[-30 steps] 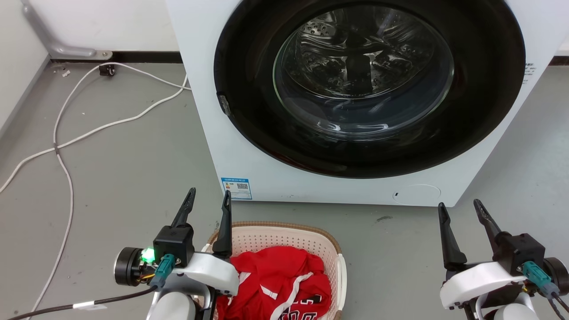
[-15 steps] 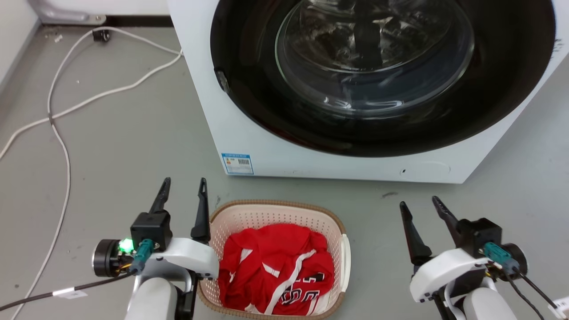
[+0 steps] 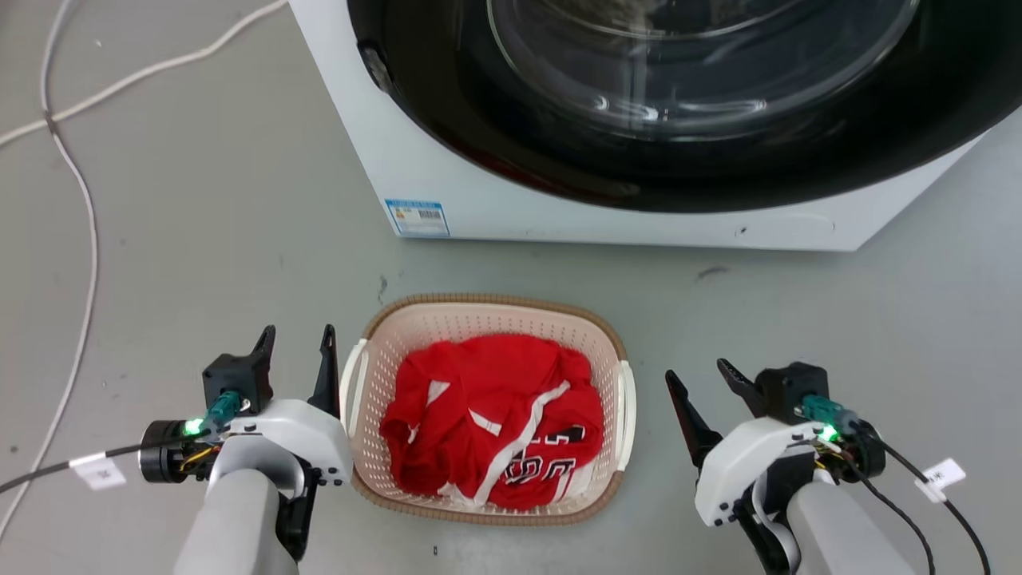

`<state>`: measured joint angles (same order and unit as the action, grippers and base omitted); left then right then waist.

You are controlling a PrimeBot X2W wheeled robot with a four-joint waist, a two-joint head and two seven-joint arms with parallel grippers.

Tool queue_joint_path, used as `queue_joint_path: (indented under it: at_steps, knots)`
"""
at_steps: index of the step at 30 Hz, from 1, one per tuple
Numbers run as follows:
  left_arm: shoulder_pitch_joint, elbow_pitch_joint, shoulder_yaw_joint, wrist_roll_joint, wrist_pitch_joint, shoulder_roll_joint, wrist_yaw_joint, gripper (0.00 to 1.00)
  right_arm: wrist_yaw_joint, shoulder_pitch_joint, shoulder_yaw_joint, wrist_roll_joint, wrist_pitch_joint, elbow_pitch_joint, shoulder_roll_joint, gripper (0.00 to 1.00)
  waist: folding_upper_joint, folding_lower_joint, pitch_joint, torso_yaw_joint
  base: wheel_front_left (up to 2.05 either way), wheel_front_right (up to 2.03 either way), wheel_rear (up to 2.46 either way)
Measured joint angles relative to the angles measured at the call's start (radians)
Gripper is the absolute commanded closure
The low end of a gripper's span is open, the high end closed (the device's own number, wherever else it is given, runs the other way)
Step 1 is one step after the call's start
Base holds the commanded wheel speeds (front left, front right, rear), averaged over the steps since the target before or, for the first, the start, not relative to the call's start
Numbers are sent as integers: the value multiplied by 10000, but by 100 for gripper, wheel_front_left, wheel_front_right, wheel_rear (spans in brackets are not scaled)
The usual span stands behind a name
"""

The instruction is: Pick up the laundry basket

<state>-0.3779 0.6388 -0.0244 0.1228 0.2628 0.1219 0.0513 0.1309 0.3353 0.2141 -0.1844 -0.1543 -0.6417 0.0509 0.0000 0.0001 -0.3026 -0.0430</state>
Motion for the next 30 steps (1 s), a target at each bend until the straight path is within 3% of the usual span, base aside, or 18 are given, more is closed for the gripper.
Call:
queue_joint_path:
  at_steps: [7,17,30]
  knots:
    - [-1309,2125,-21,374,-349,391,458,0,0,1196,740,-807,627,-1611,0,0,0,0,-907,165,0,0,0]
    - [-2883,4249,-169,986,-1304,894,736,0,0,2769,2383,-2374,1484,-3049,0,0,0,0,-2127,428,0,0,0]
    - [-4320,4959,-1083,2132,-2646,1396,780,0,0,4377,3835,-3837,1818,-3990,0,0,0,1,-3579,727,0,0,0]
